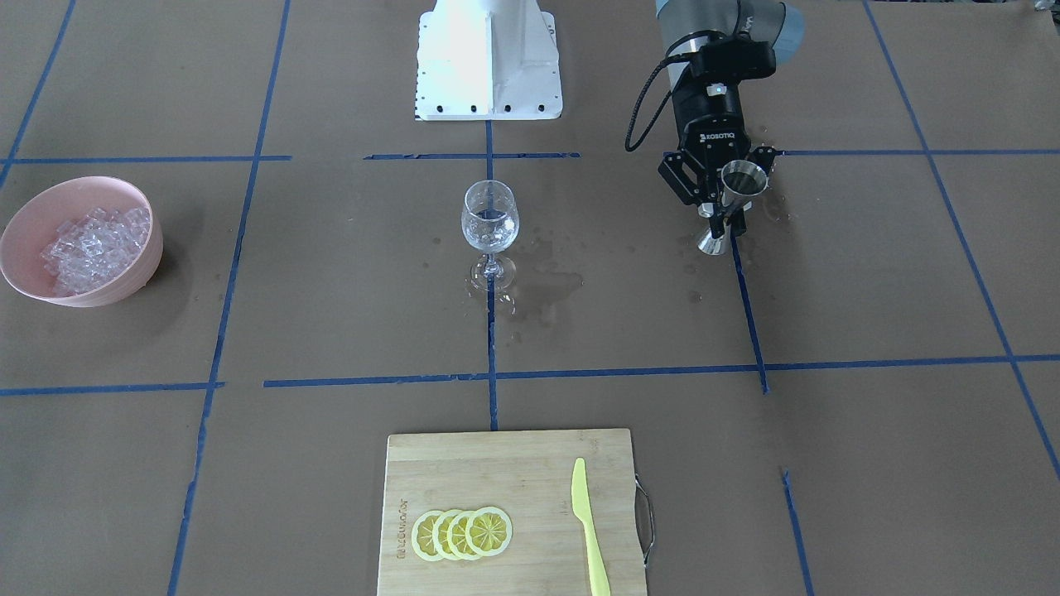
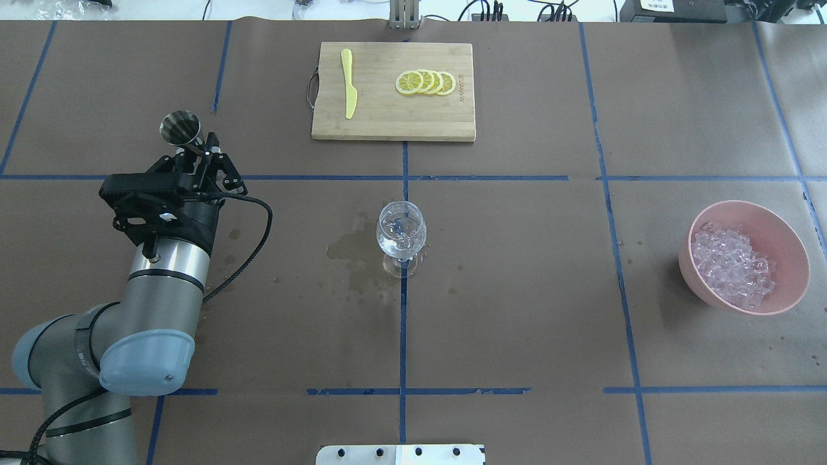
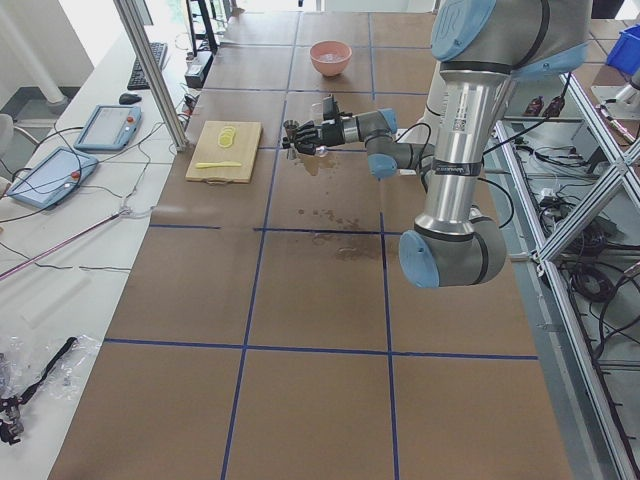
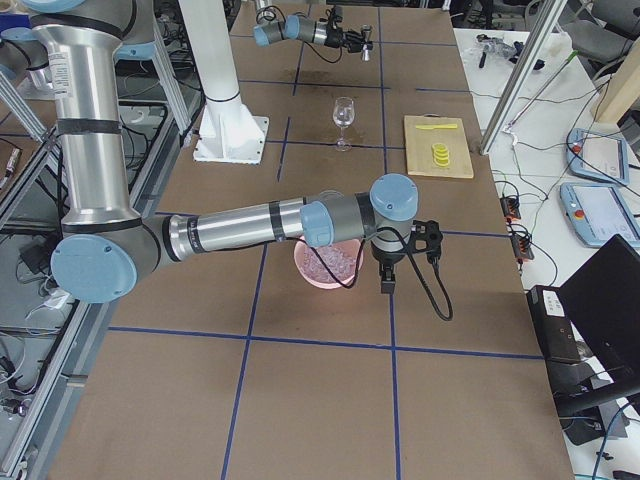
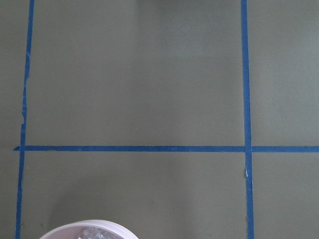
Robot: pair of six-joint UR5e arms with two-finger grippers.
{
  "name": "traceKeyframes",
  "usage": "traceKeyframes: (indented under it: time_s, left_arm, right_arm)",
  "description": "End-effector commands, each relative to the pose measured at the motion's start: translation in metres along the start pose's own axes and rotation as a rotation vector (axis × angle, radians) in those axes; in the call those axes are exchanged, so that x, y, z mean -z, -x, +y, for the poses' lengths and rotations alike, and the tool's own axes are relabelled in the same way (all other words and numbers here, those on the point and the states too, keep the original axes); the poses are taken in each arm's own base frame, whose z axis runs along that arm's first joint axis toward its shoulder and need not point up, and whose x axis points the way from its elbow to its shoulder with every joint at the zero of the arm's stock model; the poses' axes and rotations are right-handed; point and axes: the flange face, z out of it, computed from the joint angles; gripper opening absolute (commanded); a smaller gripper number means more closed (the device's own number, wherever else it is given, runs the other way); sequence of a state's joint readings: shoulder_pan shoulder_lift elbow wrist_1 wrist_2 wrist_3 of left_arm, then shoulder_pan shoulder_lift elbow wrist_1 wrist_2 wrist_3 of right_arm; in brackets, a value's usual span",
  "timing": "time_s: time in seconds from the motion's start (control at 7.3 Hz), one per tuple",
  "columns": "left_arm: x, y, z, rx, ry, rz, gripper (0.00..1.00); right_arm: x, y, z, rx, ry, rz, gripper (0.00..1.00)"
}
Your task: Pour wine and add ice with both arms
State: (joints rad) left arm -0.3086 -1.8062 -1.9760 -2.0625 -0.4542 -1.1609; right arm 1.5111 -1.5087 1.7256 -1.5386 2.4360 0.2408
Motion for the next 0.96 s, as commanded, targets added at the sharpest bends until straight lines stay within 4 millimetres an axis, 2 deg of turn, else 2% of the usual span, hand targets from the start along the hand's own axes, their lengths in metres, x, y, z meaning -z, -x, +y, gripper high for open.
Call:
traceKeyframes:
  time_s: [0.0,0.27,0.55,0.82]
  left_arm:
    - [0.004,-0.049,-0.017,-0.050,-0.008,0.040,0.00]
    - [0.031,-0.081,-0.008,-0.064,0.025,0.100,0.00]
    - [0.045,-0.118,0.006,-0.102,0.113,0.180,0.00]
    - [0.051,-0.122,0.014,-0.305,0.114,0.204,0.00]
  right_arm:
    - [-0.001,0.003,0.000,0.003,0.002,-0.001,1.00]
    - [-0.002,0.012,0.000,-0.022,0.003,-0.003,1.00]
    - [0.000,0.015,0.001,-0.021,-0.001,-0.005,1.00]
    - [0.002,0.019,0.002,-0.013,-0.004,-0.007,1.00]
